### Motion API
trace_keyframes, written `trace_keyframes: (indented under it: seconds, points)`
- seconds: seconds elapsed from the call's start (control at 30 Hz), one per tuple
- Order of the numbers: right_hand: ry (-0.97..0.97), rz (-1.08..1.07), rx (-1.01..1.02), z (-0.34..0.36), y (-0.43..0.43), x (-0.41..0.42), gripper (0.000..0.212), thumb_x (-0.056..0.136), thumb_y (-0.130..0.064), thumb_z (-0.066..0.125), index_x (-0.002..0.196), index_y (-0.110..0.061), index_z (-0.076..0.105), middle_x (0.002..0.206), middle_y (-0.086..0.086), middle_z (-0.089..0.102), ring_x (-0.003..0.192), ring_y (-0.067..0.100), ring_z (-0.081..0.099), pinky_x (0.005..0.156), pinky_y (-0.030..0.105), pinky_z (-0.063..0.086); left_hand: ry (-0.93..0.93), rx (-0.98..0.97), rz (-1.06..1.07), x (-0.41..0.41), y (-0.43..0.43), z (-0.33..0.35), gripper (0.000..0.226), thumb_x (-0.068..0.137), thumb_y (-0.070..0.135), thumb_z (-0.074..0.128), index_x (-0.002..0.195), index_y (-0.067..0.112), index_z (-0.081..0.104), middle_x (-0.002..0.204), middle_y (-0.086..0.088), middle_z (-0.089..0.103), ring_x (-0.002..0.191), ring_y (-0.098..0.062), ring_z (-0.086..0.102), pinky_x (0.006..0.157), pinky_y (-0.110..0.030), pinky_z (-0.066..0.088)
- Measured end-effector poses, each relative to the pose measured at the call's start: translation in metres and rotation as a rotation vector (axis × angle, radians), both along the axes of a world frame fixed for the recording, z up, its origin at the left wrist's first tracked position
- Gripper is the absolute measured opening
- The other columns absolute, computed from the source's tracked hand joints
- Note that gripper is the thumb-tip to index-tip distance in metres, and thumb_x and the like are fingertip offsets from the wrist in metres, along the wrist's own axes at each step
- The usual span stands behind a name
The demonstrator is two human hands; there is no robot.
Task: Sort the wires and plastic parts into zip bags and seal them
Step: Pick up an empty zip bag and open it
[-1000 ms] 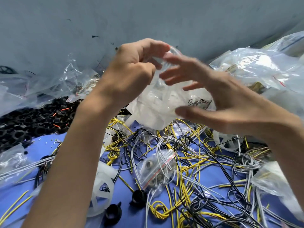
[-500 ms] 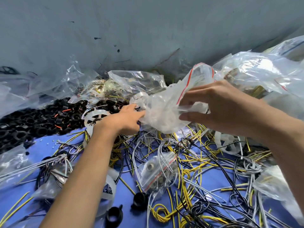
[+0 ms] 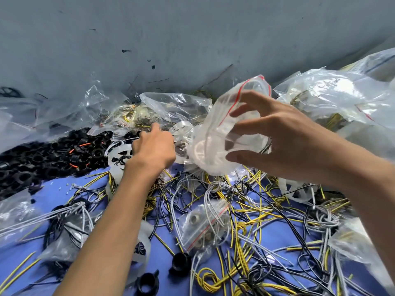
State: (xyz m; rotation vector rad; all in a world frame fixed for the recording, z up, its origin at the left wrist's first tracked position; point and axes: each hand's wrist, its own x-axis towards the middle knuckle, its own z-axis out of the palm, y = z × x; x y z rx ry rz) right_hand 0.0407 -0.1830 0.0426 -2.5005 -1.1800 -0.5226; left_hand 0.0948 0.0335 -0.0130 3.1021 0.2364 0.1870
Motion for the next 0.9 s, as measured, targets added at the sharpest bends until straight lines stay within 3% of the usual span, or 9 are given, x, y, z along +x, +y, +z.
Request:
trace_keyframes:
  seconds: [0.1, 0.2, 0.33, 0.4, 0.47, 0.6, 0.67, 0.77, 0.9]
  points:
    - [0.021, 0.002, 0.029, 0.003, 0.002, -0.007, 0.024, 0.079, -0.047, 0.062, 0.082, -0.026, 0.072, 0.133, -0.009, 0.041, 0.124, 0.007, 0.043, 0.104, 0.026, 0.031, -0.017, -0.037, 0.012, 0.000, 0.002, 0.004, 0.025, 0.090, 0.012, 0.054, 0.113, 0.011, 0.063, 0.131, -0.014, 0.039, 0.113, -0.039, 0.050, 0.094, -0.047, 0.043]
    - [0.023, 0.020, 0.078, 0.005, 0.000, -0.010, 0.038, 0.085, -0.052, 0.049, 0.072, -0.023, 0.071, 0.133, -0.014, 0.043, 0.122, -0.006, 0.040, 0.109, 0.035, 0.027, -0.028, -0.085, 0.002, 0.001, 0.003, 0.006, 0.023, 0.090, 0.012, 0.052, 0.110, 0.009, 0.064, 0.127, -0.016, 0.043, 0.110, -0.039, 0.053, 0.094, -0.044, 0.045]
    - [0.106, 0.064, 0.181, 0.007, -0.003, -0.006, 0.038, 0.092, -0.027, 0.039, 0.076, -0.014, 0.071, 0.127, -0.008, 0.053, 0.115, -0.006, 0.046, 0.096, 0.016, 0.033, -0.056, -0.160, -0.037, 0.002, 0.005, 0.010, 0.015, 0.087, 0.009, 0.054, 0.096, 0.007, 0.066, 0.125, -0.018, 0.049, 0.104, -0.036, 0.056, 0.092, -0.044, 0.048]
    - [0.006, 0.028, 0.163, 0.006, -0.003, -0.001, 0.020, 0.090, -0.012, 0.051, 0.090, -0.010, 0.070, 0.123, -0.007, 0.052, 0.105, 0.000, 0.052, 0.090, 0.013, 0.040, -0.118, -0.199, -0.051, 0.001, 0.005, 0.015, 0.012, 0.089, 0.008, 0.052, 0.090, 0.007, 0.065, 0.122, -0.019, 0.052, 0.104, -0.035, 0.055, 0.092, -0.043, 0.046]
    - [-0.065, -0.004, 0.125, 0.004, -0.002, 0.002, 0.019, 0.083, -0.006, 0.064, 0.102, -0.011, 0.068, 0.123, -0.010, 0.045, 0.093, 0.008, 0.058, 0.079, 0.022, 0.049, -0.212, -0.204, -0.073, -0.002, 0.004, 0.021, 0.013, 0.090, 0.007, 0.053, 0.090, 0.007, 0.066, 0.111, -0.019, 0.061, 0.103, -0.034, 0.055, 0.085, -0.038, 0.042]
    - [-0.063, -0.041, 0.148, 0.002, -0.001, 0.004, 0.039, 0.073, -0.020, 0.079, 0.109, -0.018, 0.063, 0.120, -0.011, 0.048, 0.087, 0.008, 0.062, 0.066, 0.029, 0.055, -0.354, -0.275, -0.100, -0.008, 0.002, 0.037, 0.004, 0.092, 0.017, 0.057, 0.091, 0.021, 0.059, 0.092, -0.008, 0.061, 0.100, -0.029, 0.056, 0.074, -0.029, 0.031]
    - [-0.101, -0.069, 0.199, 0.003, 0.000, 0.004, 0.044, 0.070, -0.031, 0.079, 0.109, -0.020, 0.062, 0.117, -0.013, 0.052, 0.086, 0.009, 0.063, 0.070, 0.036, 0.055, -0.392, -0.316, -0.121, -0.013, 0.001, 0.045, 0.006, 0.090, 0.022, 0.061, 0.088, 0.027, 0.058, 0.087, -0.006, 0.057, 0.098, -0.030, 0.057, 0.075, -0.030, 0.035]
    - [-0.155, -0.140, 0.296, 0.004, 0.002, 0.002, 0.051, 0.065, -0.043, 0.076, 0.109, -0.021, 0.062, 0.111, -0.009, 0.061, 0.089, 0.010, 0.064, 0.076, 0.044, 0.053, -0.475, -0.404, -0.152, -0.021, 0.001, 0.058, 0.007, 0.088, 0.027, 0.063, 0.088, 0.032, 0.058, 0.098, -0.011, 0.063, 0.099, -0.033, 0.058, 0.083, -0.036, 0.046]
    - [-0.146, -0.224, 0.302, 0.003, 0.004, 0.001, 0.078, 0.055, -0.061, 0.072, 0.122, -0.025, 0.054, 0.120, -0.007, 0.057, 0.099, 0.013, 0.061, 0.082, 0.045, 0.051, -0.636, -0.705, -0.298, -0.040, 0.001, 0.083, 0.005, 0.082, 0.031, 0.063, 0.085, 0.028, 0.060, 0.097, -0.003, 0.070, 0.094, -0.023, 0.067, 0.086, -0.039, 0.053]
